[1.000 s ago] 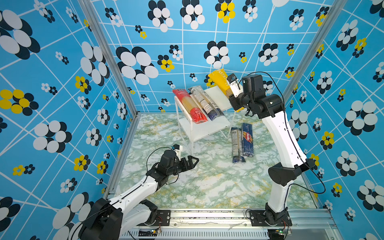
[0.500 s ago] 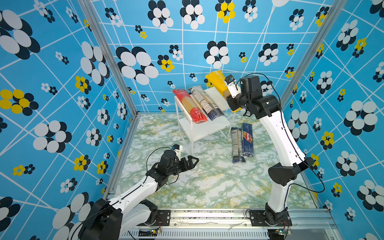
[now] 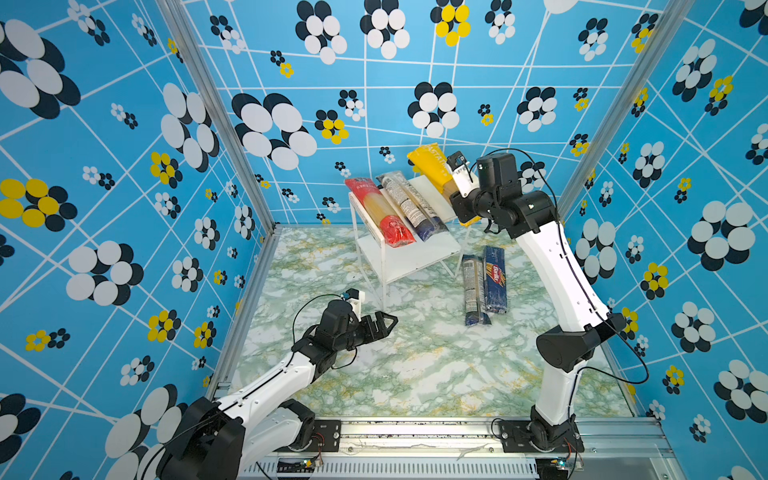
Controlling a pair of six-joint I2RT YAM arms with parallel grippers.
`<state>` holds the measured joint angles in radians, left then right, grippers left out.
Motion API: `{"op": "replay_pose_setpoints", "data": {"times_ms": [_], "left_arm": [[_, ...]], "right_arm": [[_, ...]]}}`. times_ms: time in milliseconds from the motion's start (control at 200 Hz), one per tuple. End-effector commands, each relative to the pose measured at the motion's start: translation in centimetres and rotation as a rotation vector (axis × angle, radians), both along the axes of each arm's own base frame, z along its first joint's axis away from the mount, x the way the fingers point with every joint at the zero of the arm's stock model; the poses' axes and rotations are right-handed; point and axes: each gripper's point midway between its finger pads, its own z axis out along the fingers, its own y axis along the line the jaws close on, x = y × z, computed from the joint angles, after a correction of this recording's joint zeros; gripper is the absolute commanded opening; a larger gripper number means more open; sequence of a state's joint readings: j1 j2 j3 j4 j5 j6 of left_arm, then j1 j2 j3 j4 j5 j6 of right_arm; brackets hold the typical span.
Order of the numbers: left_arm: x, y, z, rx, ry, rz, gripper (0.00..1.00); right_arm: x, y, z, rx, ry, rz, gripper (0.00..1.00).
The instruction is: Place and organize the pasta boxes and bags onto the shelf
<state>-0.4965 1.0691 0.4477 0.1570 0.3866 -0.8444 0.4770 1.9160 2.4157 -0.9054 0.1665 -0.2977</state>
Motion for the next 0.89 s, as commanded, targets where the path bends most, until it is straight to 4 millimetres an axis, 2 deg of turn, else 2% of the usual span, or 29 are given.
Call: {"op": "replay_pose_setpoints", "data": {"times_ms": [0, 890], "left_arm": [[0.1, 0.1, 0.7, -0.007, -0.012, 0.000, 0.99], [-0.4, 0.6, 0.4, -0.001, -0.015, 0.008, 0.99]], "right_arm": [[0.4, 0.2, 6.2, 0.133, -0.190, -0.004, 0.00], [1.8, 0.8, 3.5, 0.141, -0.136, -0.020, 0.00]]}}
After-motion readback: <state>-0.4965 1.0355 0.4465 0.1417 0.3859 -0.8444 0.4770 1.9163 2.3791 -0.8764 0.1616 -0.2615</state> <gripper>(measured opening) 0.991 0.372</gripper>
